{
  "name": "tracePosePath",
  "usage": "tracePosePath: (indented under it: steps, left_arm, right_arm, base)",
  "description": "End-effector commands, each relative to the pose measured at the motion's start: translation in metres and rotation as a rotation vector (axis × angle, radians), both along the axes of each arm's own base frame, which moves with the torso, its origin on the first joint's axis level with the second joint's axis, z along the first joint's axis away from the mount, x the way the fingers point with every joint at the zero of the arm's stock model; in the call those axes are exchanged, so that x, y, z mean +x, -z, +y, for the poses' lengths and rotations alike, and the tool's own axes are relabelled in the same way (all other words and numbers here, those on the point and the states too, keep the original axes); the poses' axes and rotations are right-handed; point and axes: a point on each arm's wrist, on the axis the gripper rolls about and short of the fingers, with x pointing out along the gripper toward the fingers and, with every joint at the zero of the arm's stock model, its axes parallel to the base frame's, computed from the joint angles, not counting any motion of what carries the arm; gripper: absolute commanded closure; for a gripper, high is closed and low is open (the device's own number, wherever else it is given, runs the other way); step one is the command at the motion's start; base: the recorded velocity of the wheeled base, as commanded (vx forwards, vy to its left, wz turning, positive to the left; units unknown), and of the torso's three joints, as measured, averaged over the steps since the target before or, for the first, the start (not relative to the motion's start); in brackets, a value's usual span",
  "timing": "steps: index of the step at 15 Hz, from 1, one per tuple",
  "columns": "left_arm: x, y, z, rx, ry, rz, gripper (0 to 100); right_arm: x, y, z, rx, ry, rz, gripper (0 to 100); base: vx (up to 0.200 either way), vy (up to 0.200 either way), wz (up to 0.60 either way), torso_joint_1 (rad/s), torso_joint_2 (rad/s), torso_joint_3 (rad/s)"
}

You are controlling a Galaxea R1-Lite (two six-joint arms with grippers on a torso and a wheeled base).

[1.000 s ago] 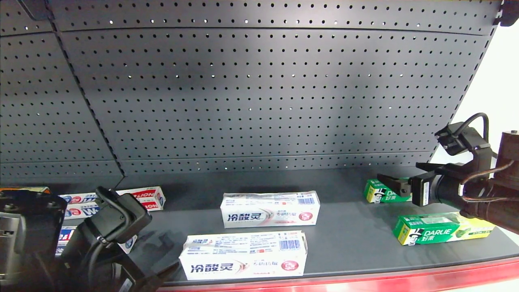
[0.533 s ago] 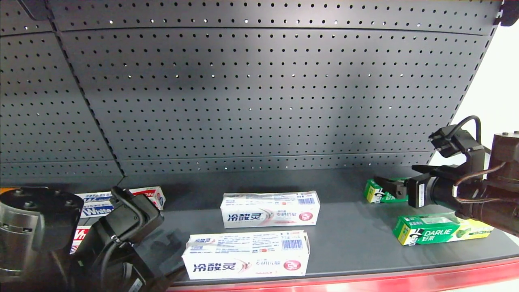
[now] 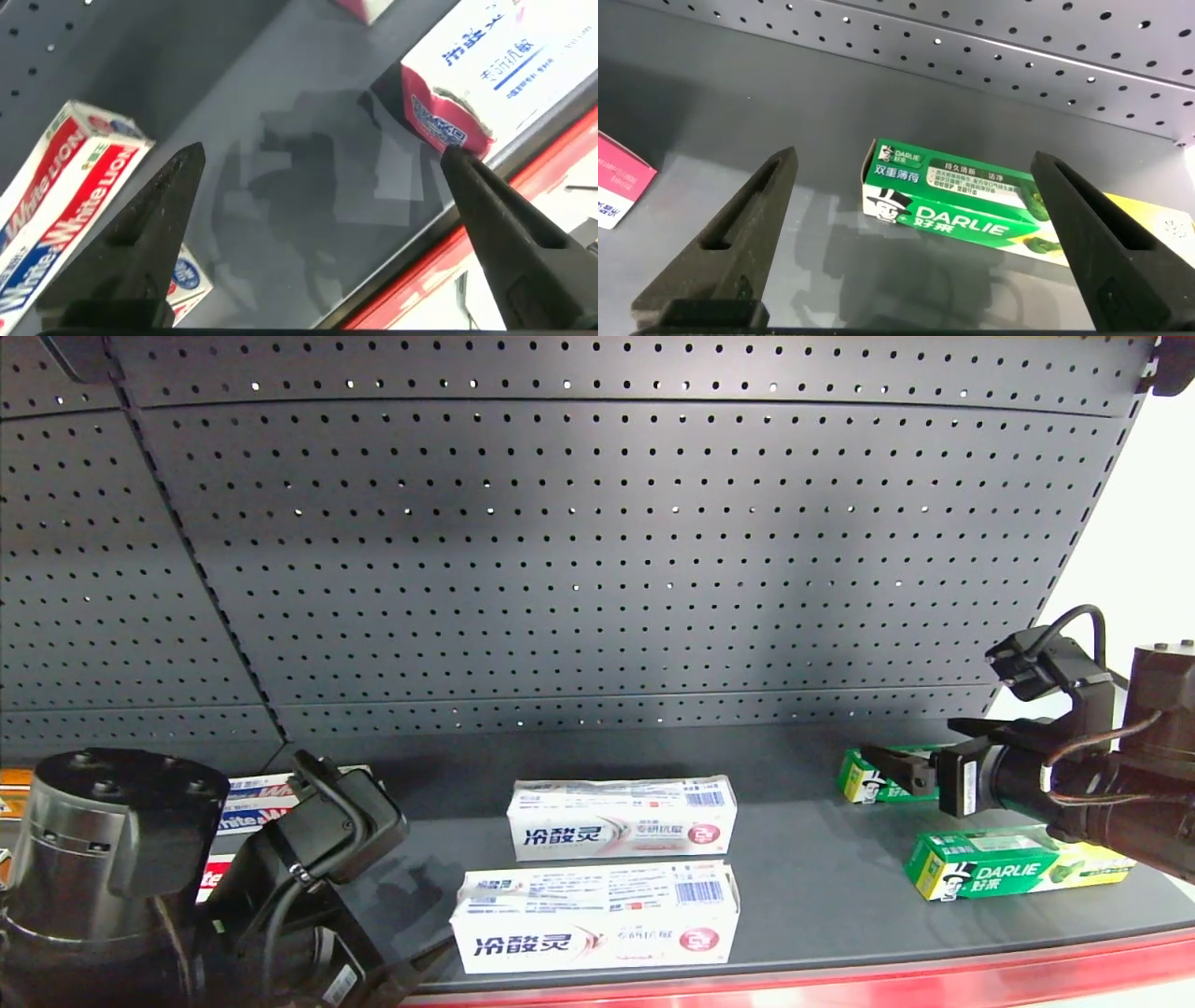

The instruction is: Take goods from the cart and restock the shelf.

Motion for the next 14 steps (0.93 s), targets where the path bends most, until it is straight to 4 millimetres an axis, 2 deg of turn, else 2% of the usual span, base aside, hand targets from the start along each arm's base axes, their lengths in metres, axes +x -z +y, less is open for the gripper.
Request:
tracePosePath:
  steps: [1, 14]
  left_arm:
    - [0.0, 0.0, -0.002, 0.0, 0.007, -0.001, 0]
    - [0.002, 0.004, -0.012, 0.006, 0.048, 0.01, 0]
  right_arm:
    - [0.0, 0.0, 0.0, 0.0, 0.0, 0.0, 0]
    - [-0.003, -0.001, 0.002, -0.008, -0.014, -0.009, 0]
  base:
    - [0.0, 0.0, 0.0, 0.0, 0.0, 0.0]
    - [0.0, 0.0, 0.0, 0.0, 0.0, 0.0]
